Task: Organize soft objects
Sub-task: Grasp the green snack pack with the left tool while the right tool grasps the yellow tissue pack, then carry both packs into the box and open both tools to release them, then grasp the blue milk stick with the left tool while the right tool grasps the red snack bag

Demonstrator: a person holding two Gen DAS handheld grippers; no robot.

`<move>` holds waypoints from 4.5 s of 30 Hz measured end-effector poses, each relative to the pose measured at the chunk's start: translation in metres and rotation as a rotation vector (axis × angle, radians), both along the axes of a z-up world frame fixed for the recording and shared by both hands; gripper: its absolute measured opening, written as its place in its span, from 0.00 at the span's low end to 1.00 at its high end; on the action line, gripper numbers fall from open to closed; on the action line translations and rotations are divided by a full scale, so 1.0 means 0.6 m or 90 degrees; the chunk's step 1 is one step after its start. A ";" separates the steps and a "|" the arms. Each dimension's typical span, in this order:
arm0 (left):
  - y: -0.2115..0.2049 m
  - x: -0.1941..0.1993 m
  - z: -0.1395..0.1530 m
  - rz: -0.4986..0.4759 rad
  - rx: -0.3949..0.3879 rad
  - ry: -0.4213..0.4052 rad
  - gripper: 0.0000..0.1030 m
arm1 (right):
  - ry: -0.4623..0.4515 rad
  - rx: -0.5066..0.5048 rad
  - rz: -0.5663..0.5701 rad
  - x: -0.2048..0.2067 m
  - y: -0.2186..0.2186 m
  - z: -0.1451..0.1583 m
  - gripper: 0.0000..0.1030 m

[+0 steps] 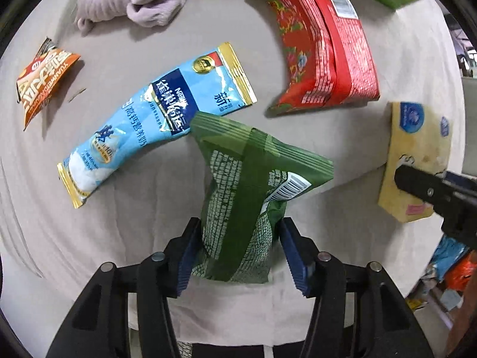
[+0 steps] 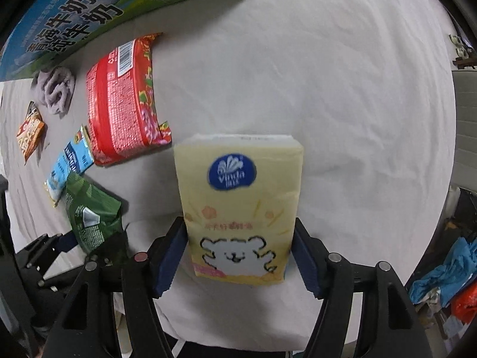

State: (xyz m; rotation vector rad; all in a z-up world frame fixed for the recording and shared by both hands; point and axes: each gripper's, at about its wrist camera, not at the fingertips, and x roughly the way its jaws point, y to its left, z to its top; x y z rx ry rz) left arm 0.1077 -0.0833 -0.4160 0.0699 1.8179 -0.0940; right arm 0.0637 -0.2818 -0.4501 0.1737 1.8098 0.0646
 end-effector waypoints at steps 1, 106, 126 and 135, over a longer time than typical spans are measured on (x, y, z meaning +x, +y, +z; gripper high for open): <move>-0.004 -0.010 -0.010 0.000 0.003 -0.005 0.49 | 0.001 -0.004 -0.001 0.000 -0.002 -0.001 0.68; 0.103 0.223 0.431 0.017 -0.070 -0.430 0.95 | -0.371 -0.083 -0.024 0.247 0.046 0.393 1.00; 0.135 0.098 0.395 -0.052 0.001 -0.395 0.95 | -0.256 0.002 -0.005 0.107 0.035 0.345 1.00; 0.131 0.039 0.103 -0.156 0.038 -0.137 0.90 | -0.098 0.013 -0.017 0.085 0.037 0.125 0.99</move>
